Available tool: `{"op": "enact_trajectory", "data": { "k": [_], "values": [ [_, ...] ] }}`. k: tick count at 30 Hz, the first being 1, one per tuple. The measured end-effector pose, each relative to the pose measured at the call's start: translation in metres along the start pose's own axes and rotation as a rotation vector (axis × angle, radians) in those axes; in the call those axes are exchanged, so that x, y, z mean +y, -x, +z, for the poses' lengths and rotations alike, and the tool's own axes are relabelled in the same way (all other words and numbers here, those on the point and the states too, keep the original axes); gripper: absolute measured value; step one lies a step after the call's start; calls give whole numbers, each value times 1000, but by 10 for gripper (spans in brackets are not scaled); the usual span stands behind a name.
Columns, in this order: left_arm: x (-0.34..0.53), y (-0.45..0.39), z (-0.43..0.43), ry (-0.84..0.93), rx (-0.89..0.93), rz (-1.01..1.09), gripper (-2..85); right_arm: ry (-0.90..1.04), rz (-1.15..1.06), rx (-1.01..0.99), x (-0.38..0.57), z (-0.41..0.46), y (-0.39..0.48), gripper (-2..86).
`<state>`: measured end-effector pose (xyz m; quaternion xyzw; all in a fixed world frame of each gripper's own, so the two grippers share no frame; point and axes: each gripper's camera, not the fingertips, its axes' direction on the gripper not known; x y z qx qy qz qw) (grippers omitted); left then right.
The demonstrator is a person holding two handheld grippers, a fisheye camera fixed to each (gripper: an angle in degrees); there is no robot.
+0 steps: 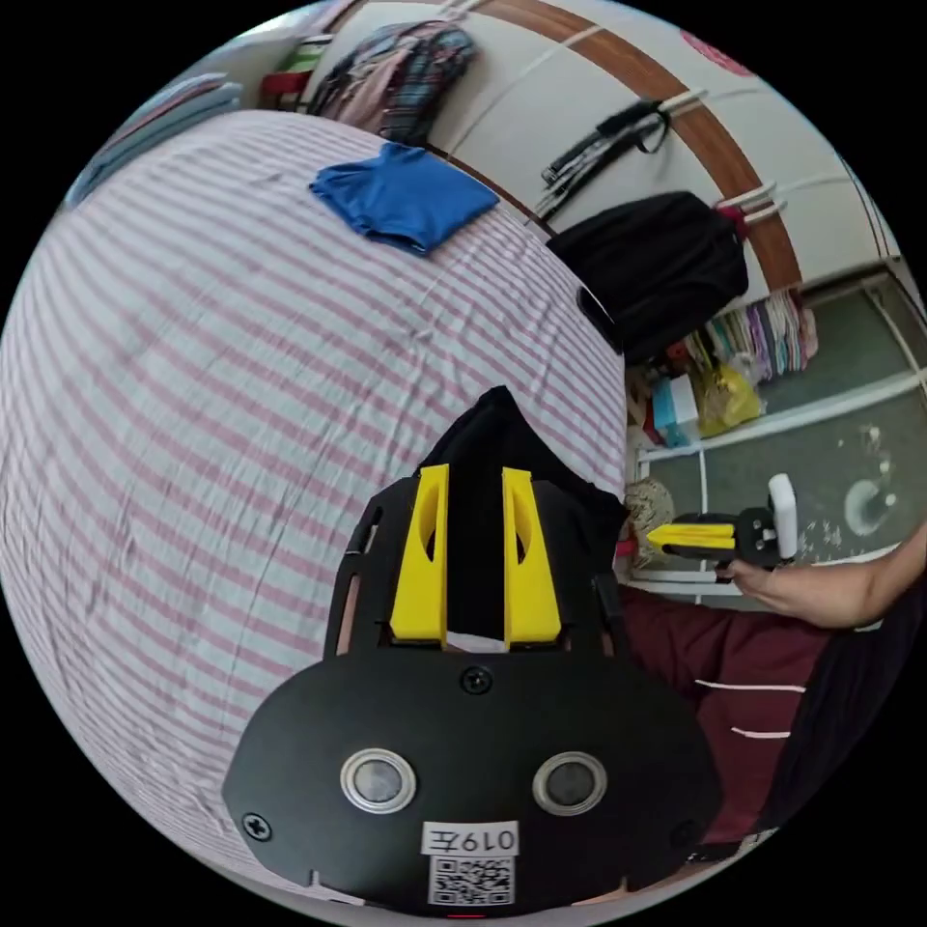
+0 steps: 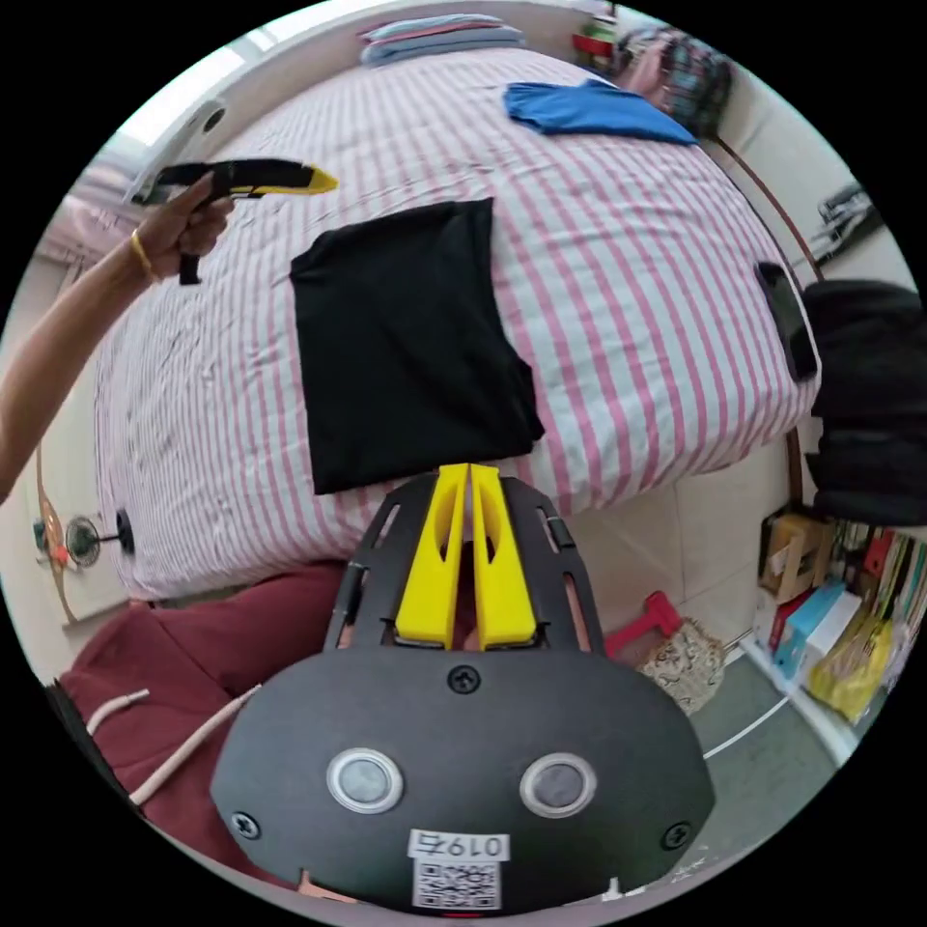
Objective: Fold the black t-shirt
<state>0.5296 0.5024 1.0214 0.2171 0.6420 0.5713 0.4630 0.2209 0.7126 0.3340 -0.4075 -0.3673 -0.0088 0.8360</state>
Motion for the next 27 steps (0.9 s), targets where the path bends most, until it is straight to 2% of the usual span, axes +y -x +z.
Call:
{"op": "enact_trajectory", "data": {
  "k": [2, 5, 17, 20, 22, 27],
  "values": [
    [-36, -43, 34, 72, -106, 212, 101, -25, 84, -29, -1, 3, -28, 64],
    [-68, -72, 79, 182, -168, 378, 93, -31, 110, -48, -4, 12, -50, 87],
    [-122, -88, 146, 361, -118, 511, 88, 21, 168, -130, -3, 63, -97, 106],
    [-127, -92, 162, 409, -134, 535, 58, 22, 194, -156, -4, 71, -109, 80],
    [-131, -94, 167, 408, -149, 540, 39, 20, 194, -168, -5, 75, -116, 34],
    [-137, -90, 169, 384, -122, 505, 19, -2, 187, -195, -4, 79, -125, 0]
  ]
}}
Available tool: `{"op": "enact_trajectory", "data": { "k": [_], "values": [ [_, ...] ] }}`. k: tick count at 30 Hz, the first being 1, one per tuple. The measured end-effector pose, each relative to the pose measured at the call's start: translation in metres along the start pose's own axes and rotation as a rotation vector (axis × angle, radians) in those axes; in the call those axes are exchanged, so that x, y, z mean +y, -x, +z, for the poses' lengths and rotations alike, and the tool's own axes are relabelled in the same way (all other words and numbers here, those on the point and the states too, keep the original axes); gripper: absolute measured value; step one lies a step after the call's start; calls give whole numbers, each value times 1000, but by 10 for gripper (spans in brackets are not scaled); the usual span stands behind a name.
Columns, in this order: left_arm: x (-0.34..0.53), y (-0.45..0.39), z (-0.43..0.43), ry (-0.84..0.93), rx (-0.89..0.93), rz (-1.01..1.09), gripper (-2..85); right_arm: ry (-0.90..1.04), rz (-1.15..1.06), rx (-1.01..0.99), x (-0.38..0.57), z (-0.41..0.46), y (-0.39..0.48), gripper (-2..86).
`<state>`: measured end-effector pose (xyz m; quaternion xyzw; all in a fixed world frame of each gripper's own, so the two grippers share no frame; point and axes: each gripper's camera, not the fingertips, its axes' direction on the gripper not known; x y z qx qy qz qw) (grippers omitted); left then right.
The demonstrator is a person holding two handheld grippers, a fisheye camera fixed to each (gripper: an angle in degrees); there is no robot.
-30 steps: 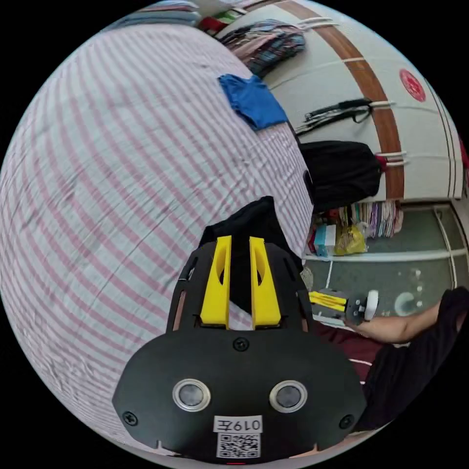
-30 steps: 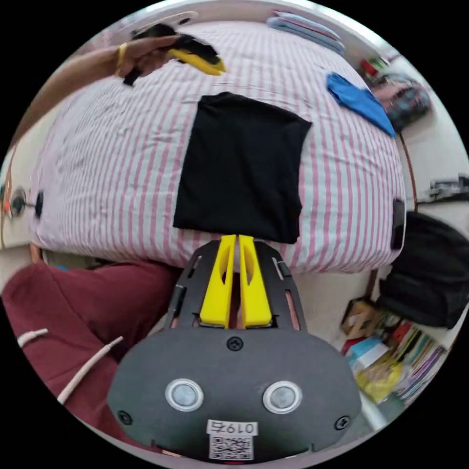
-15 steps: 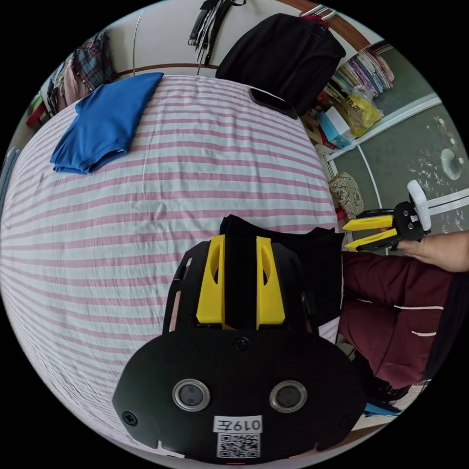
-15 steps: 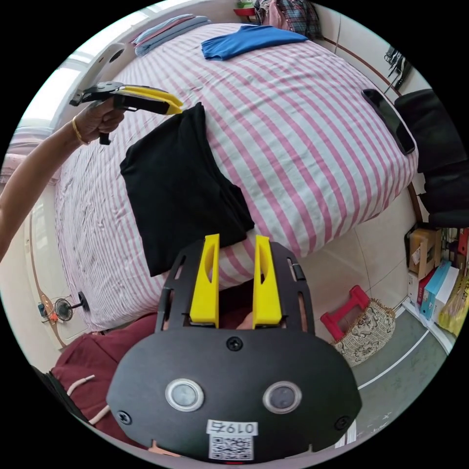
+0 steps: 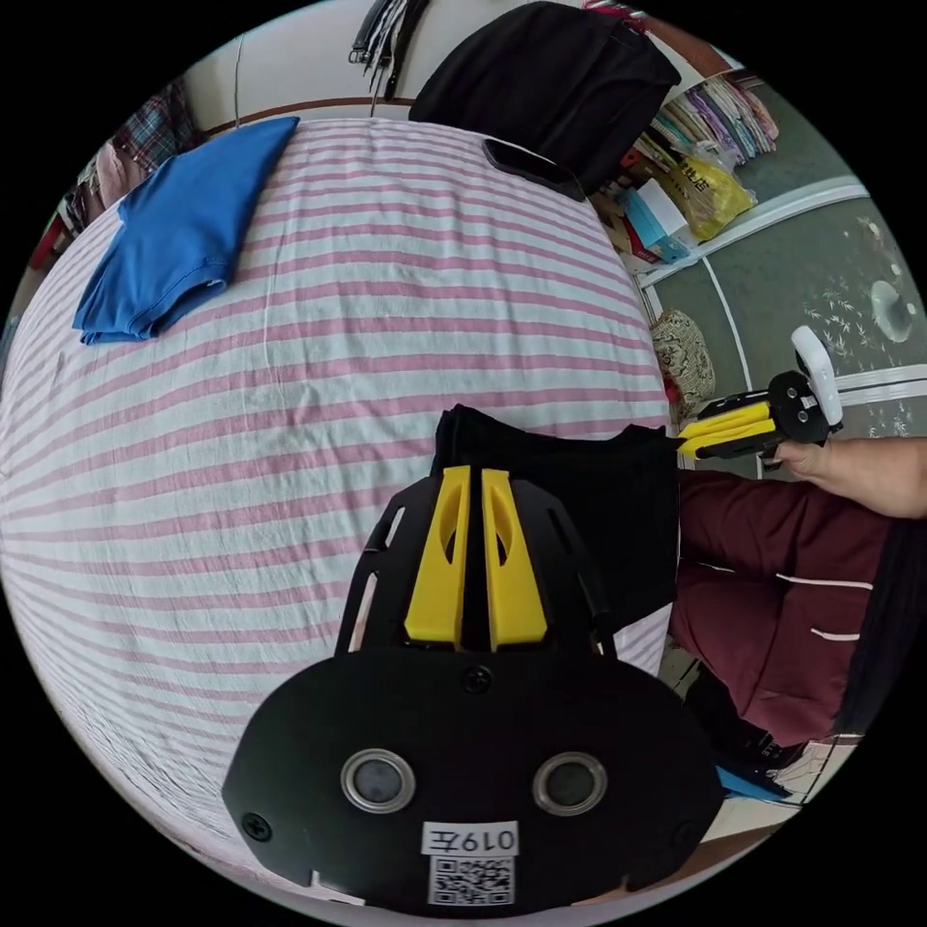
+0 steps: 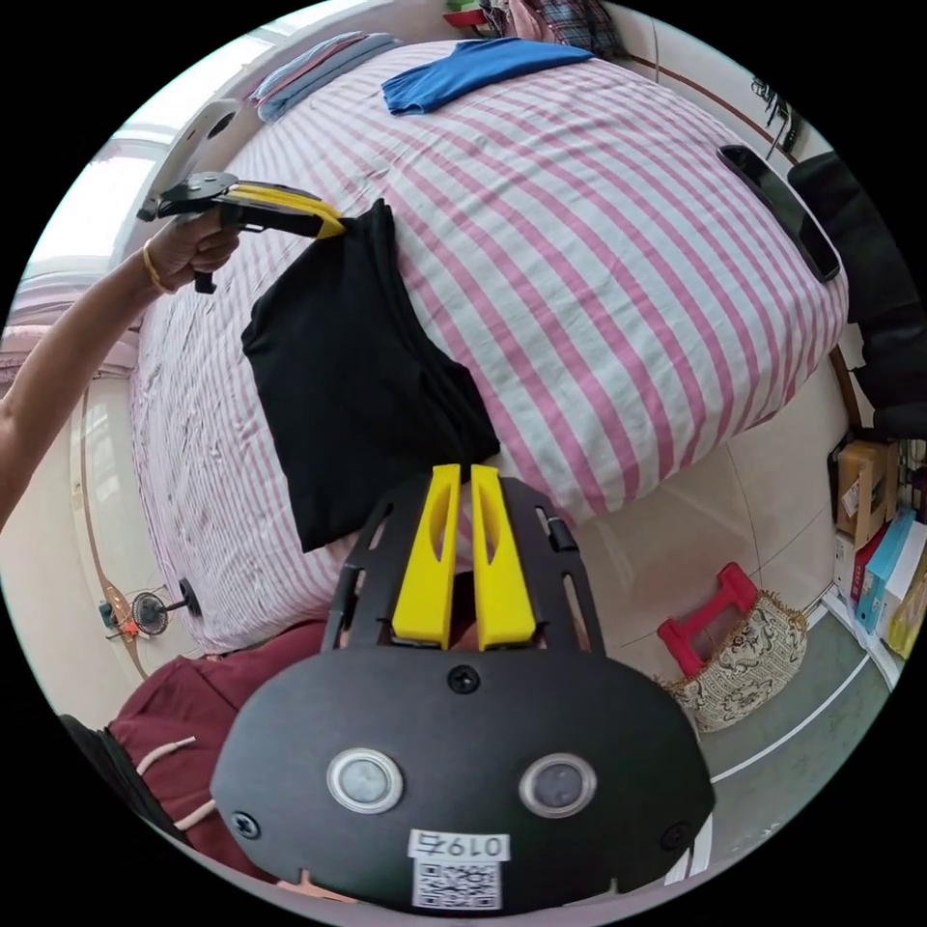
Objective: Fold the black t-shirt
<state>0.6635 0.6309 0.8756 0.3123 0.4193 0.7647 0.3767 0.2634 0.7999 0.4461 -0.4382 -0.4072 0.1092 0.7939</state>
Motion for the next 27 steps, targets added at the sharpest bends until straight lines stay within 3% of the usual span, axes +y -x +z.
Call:
{"op": "enact_trajectory", "data": {
  "k": [5, 10, 18, 23, 27],
  "values": [
    [0, 20, -1, -81, 53, -121, 12, -48, 37, -39, 3, -2, -14, -5],
    [-12, 34, 15, -44, 74, -223, 11, -32, 137, -91, -3, 16, -28, -2],
    [-27, 58, 31, 5, 180, -308, 29, 21, 120, -70, -17, 29, -20, 25],
    [-31, 44, 16, 21, 77, -168, 53, 29, -72, 138, -22, 22, 15, 57],
    [-21, 46, -7, -72, 28, -193, 37, -58, -131, 350, -24, 6, 47, 31]
  ]
}}
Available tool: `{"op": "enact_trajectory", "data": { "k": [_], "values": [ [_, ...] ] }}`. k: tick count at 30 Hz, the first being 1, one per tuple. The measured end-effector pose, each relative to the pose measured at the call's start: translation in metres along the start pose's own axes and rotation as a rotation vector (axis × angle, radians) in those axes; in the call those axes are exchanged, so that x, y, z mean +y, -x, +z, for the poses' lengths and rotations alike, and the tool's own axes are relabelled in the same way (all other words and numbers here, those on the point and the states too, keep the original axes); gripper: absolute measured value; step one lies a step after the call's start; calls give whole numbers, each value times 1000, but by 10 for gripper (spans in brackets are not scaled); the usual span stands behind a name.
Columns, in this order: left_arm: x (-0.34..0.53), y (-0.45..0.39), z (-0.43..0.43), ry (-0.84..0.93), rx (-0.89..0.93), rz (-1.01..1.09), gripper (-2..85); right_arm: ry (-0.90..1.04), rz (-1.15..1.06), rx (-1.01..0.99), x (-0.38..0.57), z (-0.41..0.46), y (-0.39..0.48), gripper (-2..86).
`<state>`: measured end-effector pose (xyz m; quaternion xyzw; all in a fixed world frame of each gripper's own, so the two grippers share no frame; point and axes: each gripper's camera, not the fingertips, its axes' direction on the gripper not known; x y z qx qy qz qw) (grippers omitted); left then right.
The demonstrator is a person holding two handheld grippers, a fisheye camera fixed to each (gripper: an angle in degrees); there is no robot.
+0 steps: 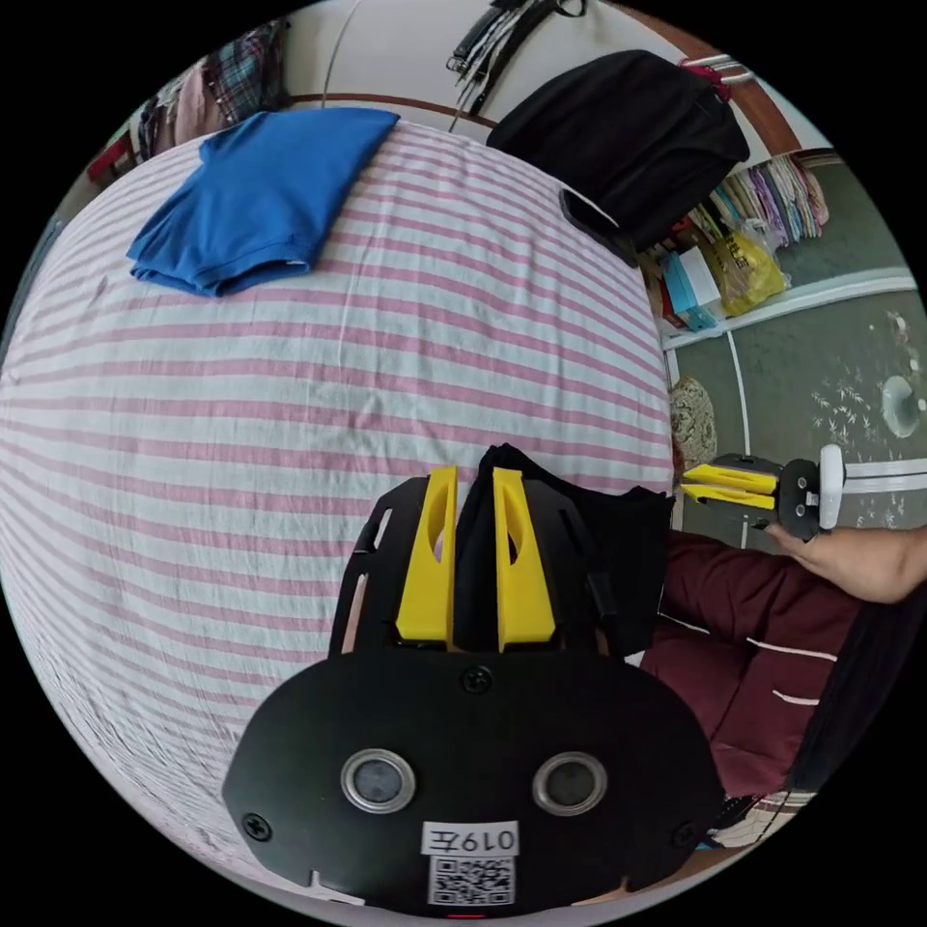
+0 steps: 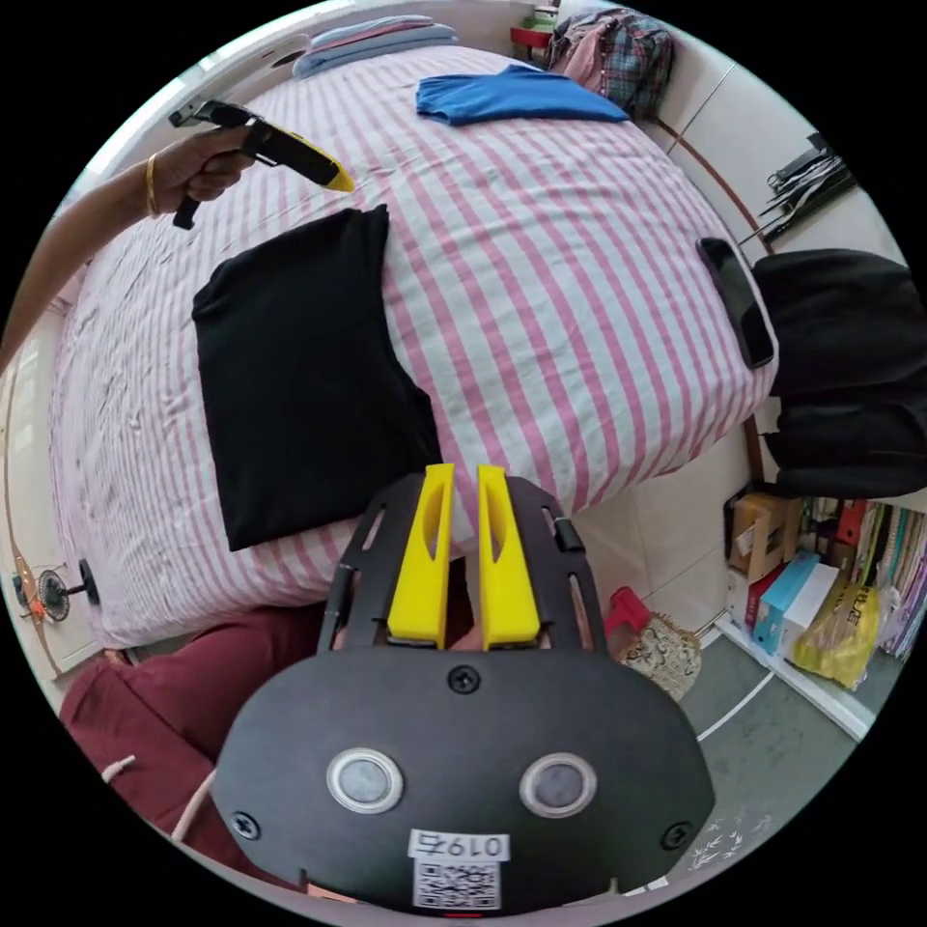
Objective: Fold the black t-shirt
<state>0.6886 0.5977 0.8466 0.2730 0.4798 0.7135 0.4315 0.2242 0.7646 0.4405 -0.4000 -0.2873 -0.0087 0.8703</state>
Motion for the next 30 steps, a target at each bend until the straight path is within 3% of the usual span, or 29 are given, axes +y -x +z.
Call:
{"op": "enact_trajectory", "data": {
  "k": [2, 5, 9, 15, 21, 30],
  "values": [
    [12, 10, -19, -106, 16, -67, 25, -54, -20, 66, -5, -12, 11, 9],
    [30, 6, -30, -212, 117, -53, 16, -142, -111, 5, -18, -26, 32, -4],
    [38, -12, -4, -111, 179, 9, 10, -108, -214, -56, -40, -15, 58, 2],
    [36, -32, 18, -70, 67, 89, 8, -65, -235, 26, -53, -1, 72, 78],
    [30, -41, 27, -5, -24, 132, 6, -16, -181, 13, -59, 18, 68, -1],
    [30, -44, 37, 45, -99, 128, 5, 50, -30, -104, -73, 45, 39, 4]
  ]
}}
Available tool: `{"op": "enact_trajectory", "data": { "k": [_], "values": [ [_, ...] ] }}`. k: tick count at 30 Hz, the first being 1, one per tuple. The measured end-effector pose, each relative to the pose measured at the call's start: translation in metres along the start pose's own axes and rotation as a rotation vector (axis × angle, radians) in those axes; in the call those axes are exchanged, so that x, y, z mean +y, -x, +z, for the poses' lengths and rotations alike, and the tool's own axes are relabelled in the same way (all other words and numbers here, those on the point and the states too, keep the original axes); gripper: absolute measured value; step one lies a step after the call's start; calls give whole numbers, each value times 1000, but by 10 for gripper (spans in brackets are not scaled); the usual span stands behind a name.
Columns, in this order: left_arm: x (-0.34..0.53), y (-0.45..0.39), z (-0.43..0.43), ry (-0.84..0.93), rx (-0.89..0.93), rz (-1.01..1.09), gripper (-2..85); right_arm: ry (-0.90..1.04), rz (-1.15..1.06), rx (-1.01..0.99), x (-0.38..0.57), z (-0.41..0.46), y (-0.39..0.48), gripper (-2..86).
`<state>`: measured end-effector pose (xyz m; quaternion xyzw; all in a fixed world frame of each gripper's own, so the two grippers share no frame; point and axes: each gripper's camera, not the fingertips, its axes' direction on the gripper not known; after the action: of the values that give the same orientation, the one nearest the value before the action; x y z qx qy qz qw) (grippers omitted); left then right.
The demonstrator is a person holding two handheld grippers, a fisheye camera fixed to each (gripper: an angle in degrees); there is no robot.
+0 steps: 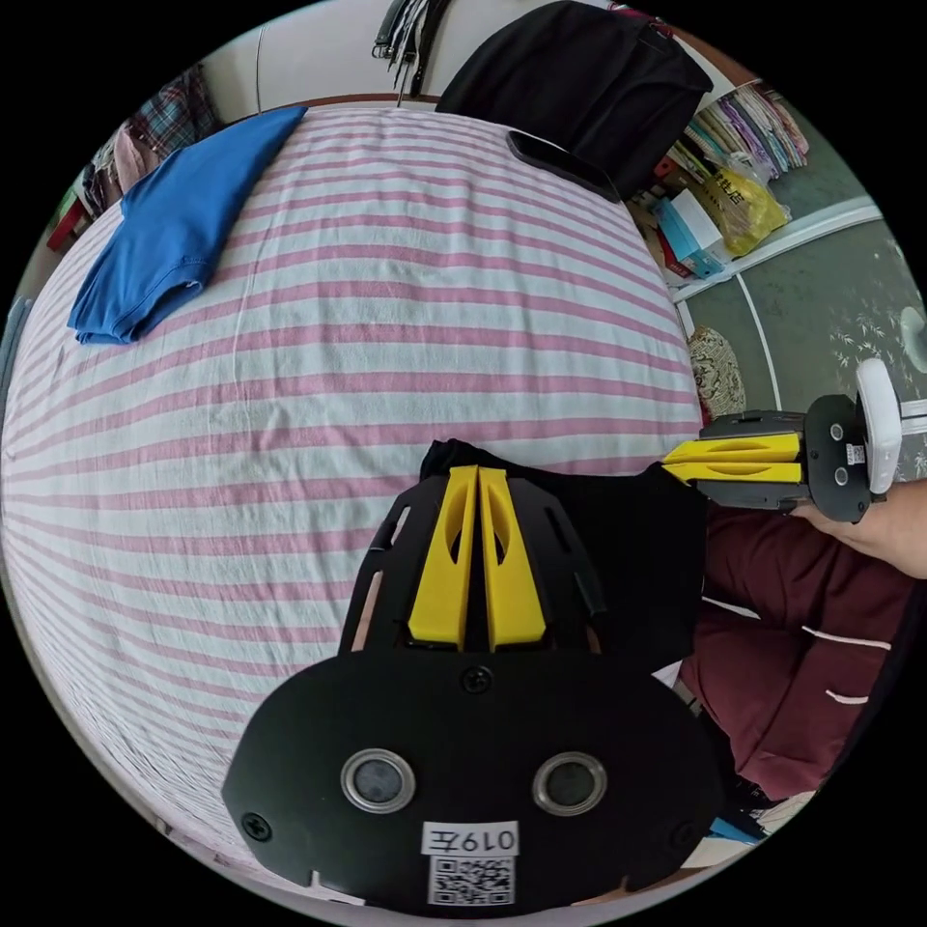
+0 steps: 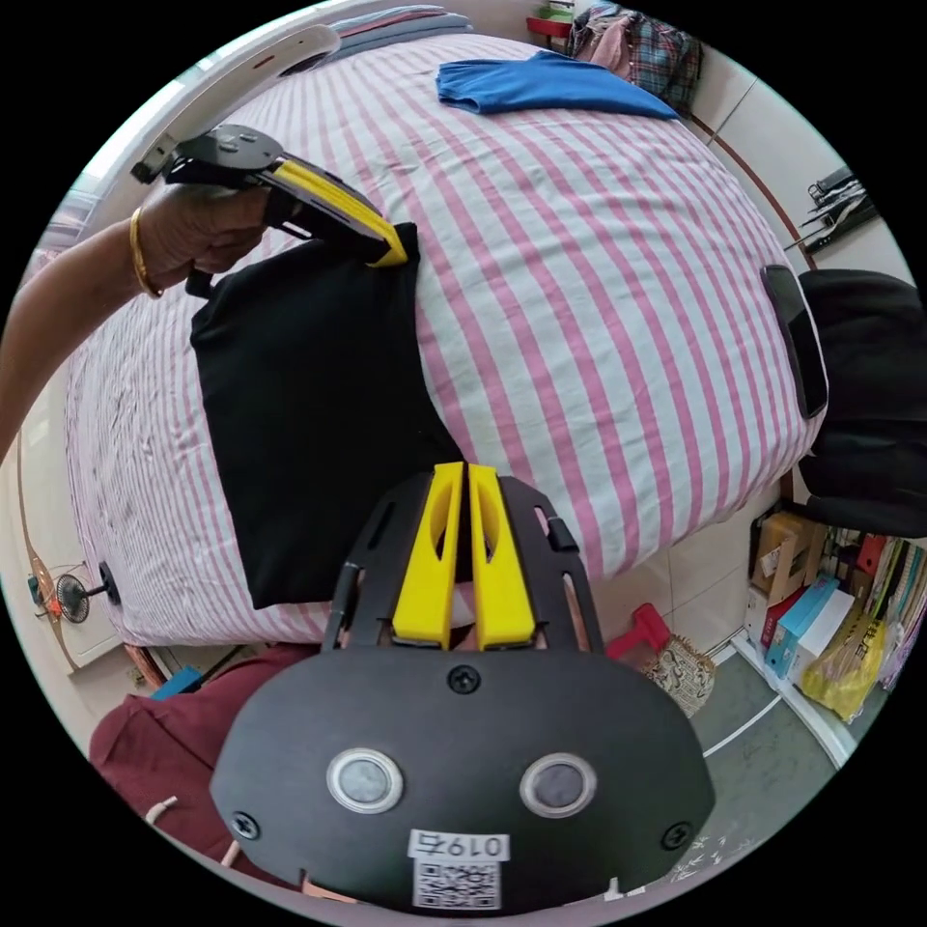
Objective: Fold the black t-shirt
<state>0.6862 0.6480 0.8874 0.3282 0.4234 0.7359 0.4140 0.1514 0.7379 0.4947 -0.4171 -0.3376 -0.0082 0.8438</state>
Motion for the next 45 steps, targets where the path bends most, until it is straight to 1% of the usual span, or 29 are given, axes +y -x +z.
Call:
{"op": "enact_trajectory", "data": {
  "k": [3, 5, 6, 8, 10, 12, 17, 19, 21, 23, 24, 25, 26, 27, 28, 30, 32, 37, 39, 43, 45],
  "values": [
    [8, 2, -11, -20, 16, 8, 6, -40, -17, -15, 2, -5, -5, 35],
    [22, 13, -28, -70, 62, -17, 6, -75, -9, -24, 6, -13, -9, 34],
    [26, 17, -34, -92, 71, -31, 6, -96, -1, 6, 10, -19, -10, 23],
    [50, 34, -60, -195, 137, -92, 7, -129, -16, 34, 17, -26, -8, 9],
    [73, 44, -77, -248, 155, -141, 7, -132, -68, 48, 27, -28, 0, -2],
    [97, 46, -88, -267, 167, -141, 7, -127, -125, 58, 35, -25, 9, -4],
    [157, 32, -77, -108, 120, -111, 7, -79, -300, 16, 51, -7, 39, 22],
    [170, 28, -71, -61, 98, -100, 8, -77, -405, -11, 57, -1, 55, 66],
    [181, 25, -72, -57, 81, -103, 8, -26, -425, -48, 58, 8, 60, 73],
    [201, 30, -81, -112, 94, -191, 8, -10, -304, -113, 58, 13, 48, 66],
    [208, 32, -84, -142, 105, -228, 8, 0, -158, -207, 59, 16, 31, 66],
    [224, 39, -90, -208, 131, -318, 9, 13, 15, -318, 64, 22, 10, 67],
    [242, 45, -94, -267, 148, -416, 9, 15, 100, -379, 68, 26, 0, 68],
    [251, 48, -94, -290, 156, -462, 9, 30, 231, -492, 76, 36, -16, 69],
    [269, 52, -93, -322, 184, -547, 10, 60, 302, -556, 84, 48, -24, 70],
    [289, 54, -86, -353, 260, -610, 10, 92, 328, -616, 90, 62, -25, 66],
    [298, 50, -78, -357, 312, -603, 8, 119, 337, -661, 93, 75, -23, 69],
    [292, 52, -75, -329, 294, -547, 7, 155, 330, -786, 94, 106, -16, 83],
    [292, 59, -73, -307, 278, -543, 8, 166, 306, -760, 93, 111, -13, 82],
    [298, 73, -75, -303, 278, -540, 7, 117, 352, -732, 90, 115, -20, 72],
    [298, 76, -74, -284, 274, -523, 7, 119, 326, -697, 87, 116, -17, 64]
  ]
}}
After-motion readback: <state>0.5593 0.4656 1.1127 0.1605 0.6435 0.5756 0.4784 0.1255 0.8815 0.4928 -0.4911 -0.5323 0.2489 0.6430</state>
